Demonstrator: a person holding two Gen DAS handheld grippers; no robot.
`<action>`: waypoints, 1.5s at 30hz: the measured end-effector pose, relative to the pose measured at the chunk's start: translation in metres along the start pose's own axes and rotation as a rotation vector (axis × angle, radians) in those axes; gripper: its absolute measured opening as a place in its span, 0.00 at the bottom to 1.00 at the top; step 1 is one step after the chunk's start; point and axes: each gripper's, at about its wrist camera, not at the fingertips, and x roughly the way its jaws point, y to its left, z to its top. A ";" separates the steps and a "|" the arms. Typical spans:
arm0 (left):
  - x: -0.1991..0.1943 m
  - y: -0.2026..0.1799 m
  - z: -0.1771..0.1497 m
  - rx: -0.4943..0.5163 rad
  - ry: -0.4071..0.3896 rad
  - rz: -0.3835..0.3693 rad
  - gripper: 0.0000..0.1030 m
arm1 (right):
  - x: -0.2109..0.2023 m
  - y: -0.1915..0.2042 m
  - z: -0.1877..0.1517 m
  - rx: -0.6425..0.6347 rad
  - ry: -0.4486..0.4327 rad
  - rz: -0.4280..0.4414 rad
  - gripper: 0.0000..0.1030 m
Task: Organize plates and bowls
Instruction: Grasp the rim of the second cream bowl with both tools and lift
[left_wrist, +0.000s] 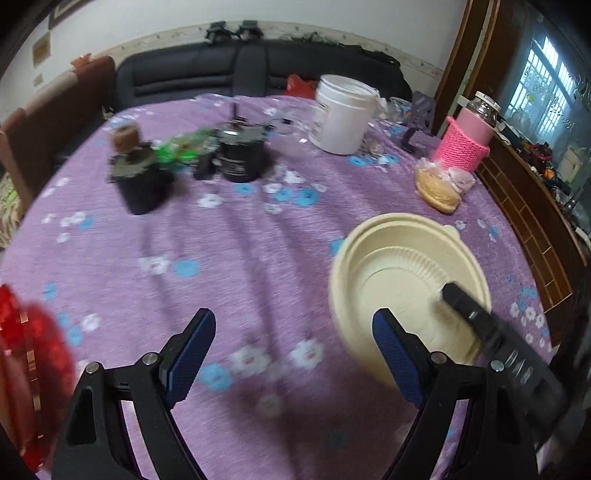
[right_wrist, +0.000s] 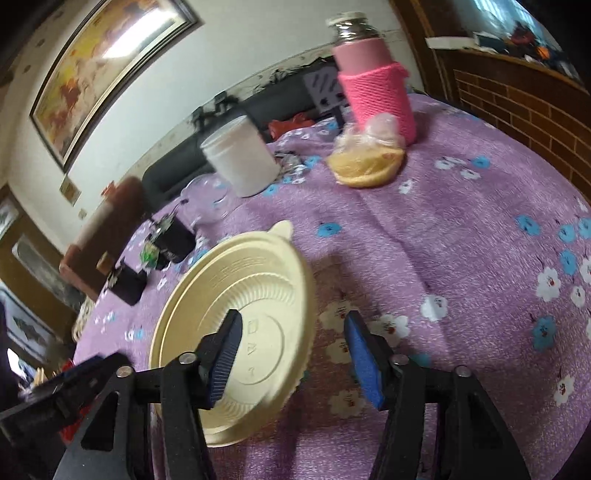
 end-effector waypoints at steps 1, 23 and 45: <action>0.005 -0.004 0.002 0.002 0.004 -0.005 0.84 | 0.001 0.002 -0.001 -0.016 0.002 -0.005 0.44; -0.038 0.006 -0.022 0.007 -0.020 0.047 0.16 | -0.001 0.037 -0.018 -0.039 0.084 0.196 0.19; -0.173 0.090 -0.142 -0.168 -0.217 0.147 0.16 | -0.051 0.152 -0.119 -0.365 0.167 0.368 0.21</action>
